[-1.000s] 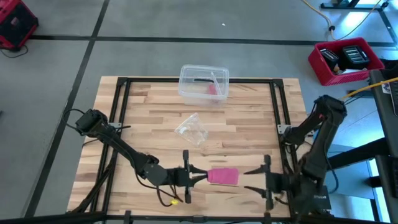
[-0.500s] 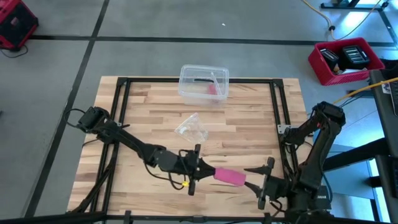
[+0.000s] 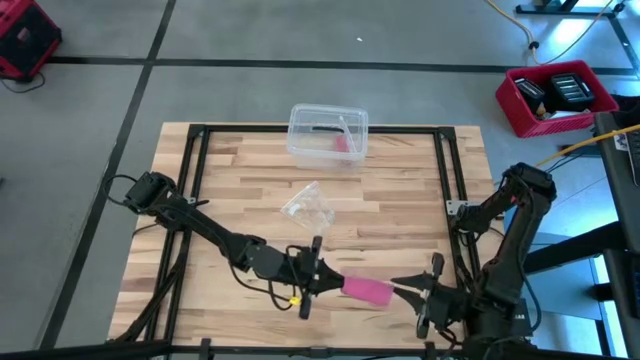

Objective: Roll bandage
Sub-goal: Roll the pink bandage

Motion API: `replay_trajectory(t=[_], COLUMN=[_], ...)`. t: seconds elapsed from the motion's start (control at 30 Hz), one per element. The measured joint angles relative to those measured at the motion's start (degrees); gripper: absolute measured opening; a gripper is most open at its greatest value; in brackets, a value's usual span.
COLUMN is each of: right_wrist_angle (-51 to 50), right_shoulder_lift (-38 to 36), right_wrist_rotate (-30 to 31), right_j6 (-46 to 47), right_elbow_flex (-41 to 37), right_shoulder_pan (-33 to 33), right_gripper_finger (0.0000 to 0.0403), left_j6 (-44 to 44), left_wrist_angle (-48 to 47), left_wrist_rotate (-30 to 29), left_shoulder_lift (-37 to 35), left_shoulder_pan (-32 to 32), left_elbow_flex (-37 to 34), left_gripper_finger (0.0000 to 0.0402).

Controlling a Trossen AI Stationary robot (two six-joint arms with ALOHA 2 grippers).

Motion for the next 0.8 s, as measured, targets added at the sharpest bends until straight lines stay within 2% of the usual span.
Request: replay_trajectory(t=[0.1,0.17,0.33,0.53,0.67,0.8], right_wrist_angle=[0.09,0.11,3.21,9.73,8.79,6.96], right_shoulder_lift=[0.0,0.0,0.0,0.0,0.01,0.13], right_wrist_rotate=[0.0,-0.03,2.06,1.14,0.84,-4.23], right_j6=[-2.09,-5.34,-11.75,-23.75,-22.59,-14.64], right_elbow_flex=[0.0,0.0,0.0,0.02,0.02,0.02], right_shoulder_pan=[-0.08,-0.5,-2.01,-4.16,-4.21,-4.08], right_gripper_finger=[0.0029,0.0008,0.0021,0.0005,0.0014,0.0016], left_j6=[-0.2,-0.33,-0.54,-0.75,-0.25,0.95], left_wrist_angle=[-0.45,-0.46,-0.46,-0.46,-0.39,-0.3], left_wrist_rotate=[1.52,2.45,4.04,6.16,8.78,8.99], left_shoulder_lift=[0.0,0.0,0.0,0.0,0.0,0.0], left_shoulder_pan=[0.02,0.01,0.02,0.02,-0.32,-1.0], left_elbow_flex=[0.0,0.0,0.0,-0.01,-0.02,-0.02], left_gripper_finger=[0.0021,0.0021,0.0021,0.0021,0.0021,0.0021])
